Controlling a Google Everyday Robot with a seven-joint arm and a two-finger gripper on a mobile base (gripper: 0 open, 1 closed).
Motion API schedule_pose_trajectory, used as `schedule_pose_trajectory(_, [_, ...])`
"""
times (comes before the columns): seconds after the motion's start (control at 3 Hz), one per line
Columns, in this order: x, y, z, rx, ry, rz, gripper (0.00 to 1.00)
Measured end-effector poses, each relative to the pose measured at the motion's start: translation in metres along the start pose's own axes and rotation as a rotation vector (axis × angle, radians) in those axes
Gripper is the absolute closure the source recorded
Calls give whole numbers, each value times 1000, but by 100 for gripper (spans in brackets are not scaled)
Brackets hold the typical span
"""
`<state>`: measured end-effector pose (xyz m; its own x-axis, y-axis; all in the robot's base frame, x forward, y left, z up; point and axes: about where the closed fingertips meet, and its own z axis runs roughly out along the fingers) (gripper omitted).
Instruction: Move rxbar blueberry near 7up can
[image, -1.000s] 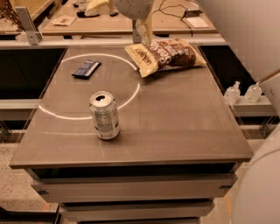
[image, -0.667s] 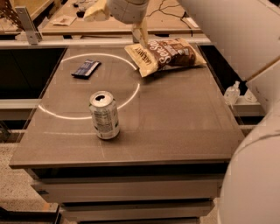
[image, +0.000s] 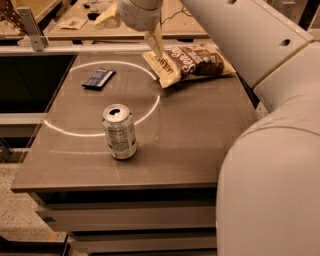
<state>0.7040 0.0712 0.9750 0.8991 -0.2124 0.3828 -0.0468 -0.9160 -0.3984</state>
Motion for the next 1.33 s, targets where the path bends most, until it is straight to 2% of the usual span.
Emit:
schedule_pose_trajectory(0.33, [-3, -8, 14, 16, 7, -20, 0])
schedule_pose_trajectory(0.67, [-8, -3, 30, -18, 43, -66, 0])
schedule_pose_trajectory(1.0, [-15, 9, 44, -80, 66, -119, 0])
schedule_pose_trajectory(1.33, [-13, 18, 53, -113, 77, -146, 0])
